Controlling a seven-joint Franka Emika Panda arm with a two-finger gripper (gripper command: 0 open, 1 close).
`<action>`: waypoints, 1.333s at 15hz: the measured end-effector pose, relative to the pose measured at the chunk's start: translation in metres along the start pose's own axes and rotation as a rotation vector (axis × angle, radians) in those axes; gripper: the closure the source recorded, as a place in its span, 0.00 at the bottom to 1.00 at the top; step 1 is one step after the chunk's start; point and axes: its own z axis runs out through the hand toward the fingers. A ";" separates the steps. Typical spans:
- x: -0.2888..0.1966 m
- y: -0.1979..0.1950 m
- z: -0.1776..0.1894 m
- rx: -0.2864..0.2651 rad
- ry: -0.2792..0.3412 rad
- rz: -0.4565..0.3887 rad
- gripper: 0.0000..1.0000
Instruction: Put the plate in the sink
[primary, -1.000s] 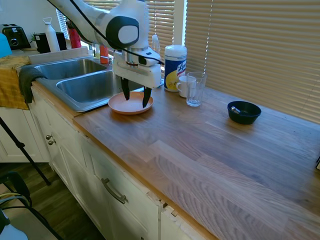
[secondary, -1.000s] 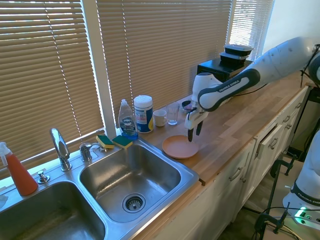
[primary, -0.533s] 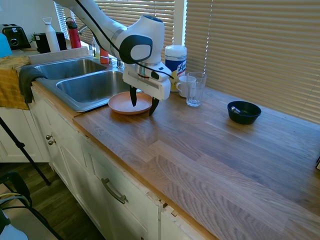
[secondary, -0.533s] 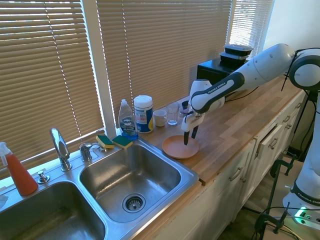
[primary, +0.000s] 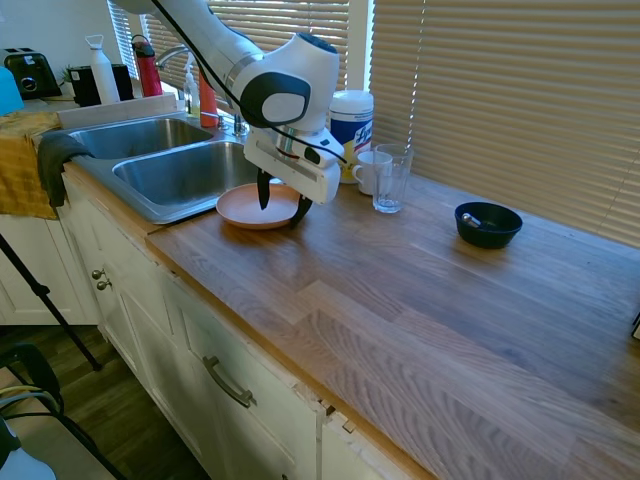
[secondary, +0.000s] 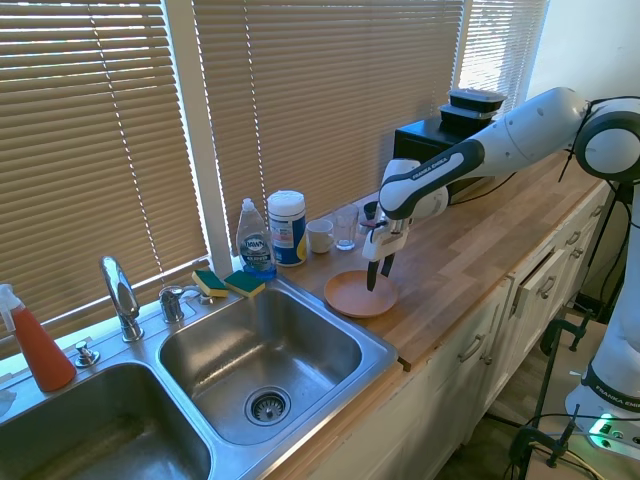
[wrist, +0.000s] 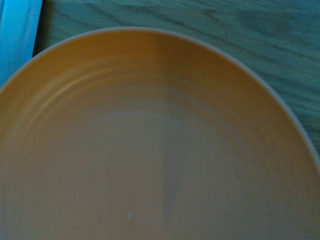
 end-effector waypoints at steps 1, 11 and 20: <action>0.001 0.000 0.001 0.005 -0.005 0.003 1.00; 0.019 0.012 0.008 0.068 -0.074 0.029 1.00; 0.030 0.025 0.014 0.169 -0.159 0.051 1.00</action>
